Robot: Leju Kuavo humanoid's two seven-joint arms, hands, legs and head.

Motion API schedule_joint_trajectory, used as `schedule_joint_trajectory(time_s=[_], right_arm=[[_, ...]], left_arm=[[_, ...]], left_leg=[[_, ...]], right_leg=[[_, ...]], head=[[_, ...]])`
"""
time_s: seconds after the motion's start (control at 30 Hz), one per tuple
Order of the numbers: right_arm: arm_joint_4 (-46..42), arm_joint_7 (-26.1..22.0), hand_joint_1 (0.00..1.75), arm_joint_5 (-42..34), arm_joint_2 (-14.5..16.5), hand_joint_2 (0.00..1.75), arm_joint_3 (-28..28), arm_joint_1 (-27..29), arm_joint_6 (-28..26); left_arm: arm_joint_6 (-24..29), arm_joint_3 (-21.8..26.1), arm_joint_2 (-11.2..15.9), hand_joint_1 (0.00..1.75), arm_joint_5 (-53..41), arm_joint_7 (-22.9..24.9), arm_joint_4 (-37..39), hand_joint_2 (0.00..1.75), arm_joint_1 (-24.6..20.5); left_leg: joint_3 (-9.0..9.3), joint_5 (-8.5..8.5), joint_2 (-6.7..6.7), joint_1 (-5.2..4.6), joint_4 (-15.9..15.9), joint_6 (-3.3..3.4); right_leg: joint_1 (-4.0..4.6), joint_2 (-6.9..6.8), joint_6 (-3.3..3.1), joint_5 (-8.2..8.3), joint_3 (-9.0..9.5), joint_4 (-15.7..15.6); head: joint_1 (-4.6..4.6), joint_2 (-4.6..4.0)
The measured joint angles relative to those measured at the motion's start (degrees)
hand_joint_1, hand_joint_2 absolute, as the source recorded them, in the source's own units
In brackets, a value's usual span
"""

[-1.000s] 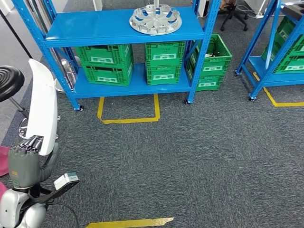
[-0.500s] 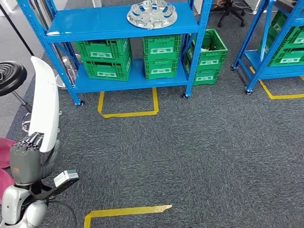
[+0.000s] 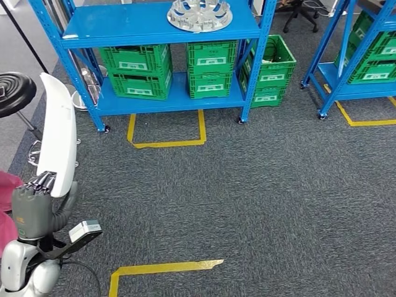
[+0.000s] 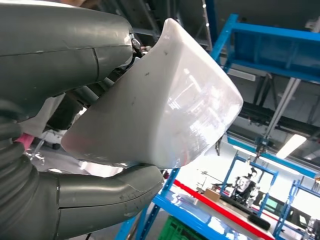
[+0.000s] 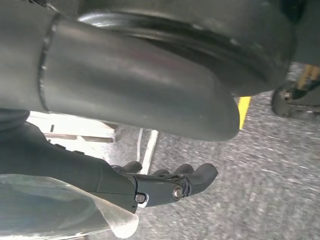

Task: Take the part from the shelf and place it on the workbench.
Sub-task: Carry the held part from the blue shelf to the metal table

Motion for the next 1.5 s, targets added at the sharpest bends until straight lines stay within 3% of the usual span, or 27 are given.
schedule_joint_trajectory(time_s=[0.07, 0.13, 0.17, 0.2, 0.23, 0.33, 0.4, 0.53, 0.9, 1.0, 1.07, 1.13, 1.2, 1.23, 1.27, 1.33, 1.4, 1.5], right_arm=[[0.0, -0.07, 0.0, 0.15, -0.01, 0.0, 0.0, 0.01, 0.02], [0.0, -0.1, 0.0, 0.24, -0.01, 0.0, 0.0, 0.08, 0.02], [0.0, -0.1, 0.0, 0.27, -0.01, 0.0, -0.01, 0.15, 0.02], [0.0, -0.1, 0.0, 0.3, -0.01, 0.0, -0.01, 0.24, 0.01], [0.0, -0.1, 0.0, 0.33, -0.01, 0.0, -0.01, 0.31, 0.01], [0.0, -0.21, 0.0, 0.33, -0.01, 0.0, 0.0, 0.28, -0.03], [0.0, -0.34, 0.0, 0.28, -0.01, 0.0, 0.0, 0.2, -0.05], [0.0, -0.77, 0.0, 0.13, -0.01, 0.0, -0.02, 0.4, -0.05], [0.0, -2.82, 0.0, -0.45, -0.01, 0.0, -0.22, 0.36, 0.4], [-0.01, -3.6, 0.0, -0.02, -0.01, 0.0, -0.22, 0.32, -0.21], [-0.02, -3.93, 0.0, 0.26, -0.02, 0.0, -0.22, 0.28, -0.55], [-0.02, -4.07, 0.0, 0.36, -0.04, 0.0, -0.22, 0.26, -0.62], [-0.02, -4.08, 0.0, 0.37, -0.08, 0.0, -0.22, 0.33, -0.64], [-0.02, -4.08, 0.0, 0.37, -0.1, 0.0, -0.22, 0.4, -0.66], [-0.03, -4.08, 0.0, 0.38, -0.12, 0.0, -0.22, 0.45, -0.66], [-0.02, -4.13, 0.0, 0.39, -0.13, 0.0, -0.22, 0.49, -0.65], [-0.01, -4.21, 0.0, 0.44, -0.09, 0.0, -0.22, 0.5, -0.63], [-0.02, -4.22, 0.0, 0.5, -0.09, 0.0, -0.22, 0.57, -0.66]], left_arm=[[0.0, -0.02, 0.03, 1.75, 0.46, 0.04, 0.05, 1.75, -0.19], [-0.01, -0.02, 0.04, 1.75, 0.84, 0.04, 0.21, 1.75, -0.29], [-0.02, -0.03, 0.05, 1.75, 0.95, 0.03, 0.32, 1.75, -0.29], [-0.02, -0.04, 0.05, 1.75, 0.99, 0.02, 0.43, 1.75, -0.3], [-0.02, -0.05, 0.06, 1.75, 1.0, 0.01, 0.52, 1.75, -0.29], [-0.02, -0.09, 0.05, 1.75, 1.04, -0.03, 0.62, 1.75, -0.44], [-0.02, -0.1, 0.13, 1.75, 1.11, -0.03, 0.63, 1.75, -0.69], [-0.02, -0.43, 0.31, 1.75, 1.19, -0.07, 0.67, 1.75, -0.93], [-0.02, -0.93, 0.35, 1.75, 1.59, -0.3, 0.86, 1.75, -1.22], [0.0, -0.91, 0.36, 1.75, 1.58, -0.5, 0.85, 1.75, -1.26], [0.01, -0.86, 0.3, 1.75, 1.57, -0.63, 0.81, 1.75, -1.42], [0.01, -0.85, 0.17, 1.75, 1.58, -0.66, 0.81, 1.75, -1.48], [0.01, -0.86, 0.1, 1.75, 1.6, -0.66, 0.82, 1.75, -1.31], [0.0, -0.86, 0.08, 1.75, 1.6, -0.66, 0.82, 1.75, -1.24], [0.01, -0.87, 0.06, 1.75, 1.6, -0.66, 0.83, 1.75, -1.21], [0.0, -0.87, 0.01, 1.75, 1.6, -0.67, 0.82, 1.75, -1.22], [0.02, -0.85, 0.02, 1.75, 1.6, -0.68, 0.81, 1.75, -1.23], [0.03, -0.84, 0.13, 1.75, 1.58, -0.73, 0.83, 1.75, -1.11]], left_leg=[[-0.22, 0.42, 0.11, 0.27, -0.53, 0.75], [-0.66, 0.73, 0.16, 0.18, -0.54, 1.11], [-0.84, 0.86, 0.18, 0.13, -0.52, 1.16], [-0.96, 0.97, 0.17, 0.11, -0.51, 1.16], [-1.02, 1.06, 0.15, 0.1, -0.48, 1.11], [-1.16, 1.18, 0.1, -0.02, -0.15, 0.76], [-1.64, 1.27, 0.07, -0.32, 0.26, 0.62], [-1.97, 1.75, 0.04, -0.44, 0.21, 1.18], [-2.11, 2.55, 0.03, -0.33, -0.5, -0.2], [-1.78, 3.04, -0.11, -0.38, -1.49, 0.63], [-1.18, 4.06, -0.33, 0.02, -3.24, 1.27], [-1.31, 4.65, -0.69, 0.37, -3.88, 1.34], [-1.85, 4.88, -1.32, 0.6, -3.73, 0.97], [-2.12, 4.97, -1.78, 0.81, -3.55, 0.69], [-2.42, 4.99, -2.32, 1.12, -3.21, 0.32], [-3.31, 4.71, -3.46, 1.7, -1.88, -0.78], [-4.32, 4.41, -4.44, 1.86, -0.38, -1.81], [-4.97, 4.82, -5.43, 1.96, 0.0, -2.53]], right_leg=[[-0.03, 0.15, 0.49, -2.55, -2.11, 3.92], [-0.11, 0.24, 0.77, -6.13, -5.8, 11.67], [-0.14, 0.25, 0.86, -7.11, -7.34, 14.87], [-0.14, 0.25, 0.91, -7.02, -7.99, 16.22], [-0.14, 0.24, 0.89, -5.8, -7.5, 15.23], [-0.13, 0.26, 0.49, -0.36, -1.91, 3.78], [-0.21, 0.33, 0.3, 0.55, -0.01, -0.28], [-0.09, 0.4, 0.13, 0.82, -0.06, -0.49], [0.01, 0.34, -0.41, 1.16, -0.52, -0.38], [-0.17, 0.11, 0.2, 1.49, -0.29, -1.0], [-0.08, 0.18, 0.56, -0.32, -1.25, 0.99], [-0.34, 0.34, 0.94, -4.24, -4.23, 7.52], [-0.83, 0.36, 1.58, -6.6, -6.95, 13.61], [-1.09, 0.37, 1.95, -6.2, -7.02, 13.97], [-1.39, 0.46, 2.34, -4.76, -5.93, 12.0], [-2.03, 1.97, 3.33, -1.65, -1.97, 4.53], [-2.31, 3.29, 3.03, -0.85, 0.14, 0.55], [-2.11, 2.18, 1.26, -0.85, 0.13, 1.19]], head=[[0.14, 0.0], [0.22, 0.0], [0.19, 0.0], [0.2, 0.0], [0.21, 0.0], [0.21, 0.0], [0.14, 0.0], [0.07, 0.0], [0.1, 0.0], [0.07, 0.0], [0.14, 0.0], [0.29, 0.0], [0.31, 0.0], [0.31, 0.0], [0.31, 0.0], [0.37, 0.0], [0.34, 0.0], [0.14, 0.0]])
